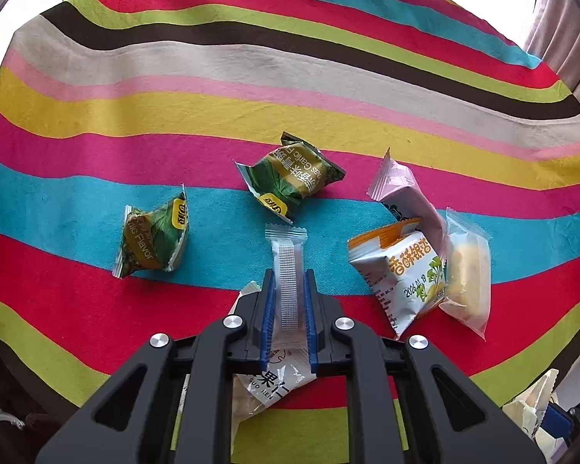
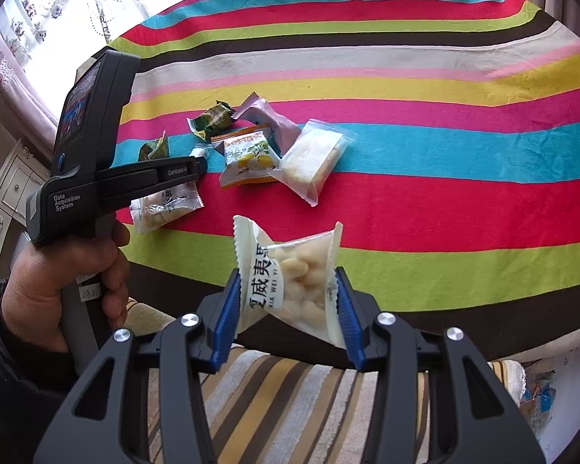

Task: Organize snacks
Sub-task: 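Grasp the clear white-printed packet with the left tool while the right tool holds the peanut packet, then carry both packets off the table and over the white box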

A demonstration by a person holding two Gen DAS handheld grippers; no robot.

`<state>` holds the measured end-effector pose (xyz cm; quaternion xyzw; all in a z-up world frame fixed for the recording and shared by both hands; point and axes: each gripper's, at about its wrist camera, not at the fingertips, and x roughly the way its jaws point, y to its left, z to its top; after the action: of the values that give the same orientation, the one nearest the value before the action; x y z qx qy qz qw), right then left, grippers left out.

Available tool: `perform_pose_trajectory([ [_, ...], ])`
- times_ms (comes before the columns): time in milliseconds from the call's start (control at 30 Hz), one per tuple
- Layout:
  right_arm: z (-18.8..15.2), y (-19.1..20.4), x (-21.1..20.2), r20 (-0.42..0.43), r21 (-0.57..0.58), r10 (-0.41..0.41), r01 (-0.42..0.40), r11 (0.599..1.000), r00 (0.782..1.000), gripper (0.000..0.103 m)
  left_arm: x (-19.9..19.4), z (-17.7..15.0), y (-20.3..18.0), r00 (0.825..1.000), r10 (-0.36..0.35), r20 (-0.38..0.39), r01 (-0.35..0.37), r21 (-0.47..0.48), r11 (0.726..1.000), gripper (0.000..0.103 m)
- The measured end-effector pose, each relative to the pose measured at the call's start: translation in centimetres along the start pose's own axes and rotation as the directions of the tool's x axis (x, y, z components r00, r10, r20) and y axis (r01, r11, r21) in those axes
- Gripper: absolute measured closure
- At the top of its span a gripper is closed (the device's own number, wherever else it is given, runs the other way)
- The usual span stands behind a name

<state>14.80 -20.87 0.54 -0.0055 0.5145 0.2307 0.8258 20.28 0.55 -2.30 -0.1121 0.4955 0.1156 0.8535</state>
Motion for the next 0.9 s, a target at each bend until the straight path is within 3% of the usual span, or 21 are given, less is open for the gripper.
perform_pose_trajectory([
  [433,-0.6,-3.0,-1.6,0.035,0.061,-0.011,0.009,0.998,0.999,0.057,-4.6,-1.8,-0.6,0.998,-0.015,0.064,0.015,-0.009,1.000,0.091],
  [900,-1.8,-7.1,-3.9,0.085,0.147,-0.012,0.000,0.989,0.996,0.057,-7.5,-5.0,-8.1,0.995,-0.080,0.052,0.073,0.117,0.990,0.091],
])
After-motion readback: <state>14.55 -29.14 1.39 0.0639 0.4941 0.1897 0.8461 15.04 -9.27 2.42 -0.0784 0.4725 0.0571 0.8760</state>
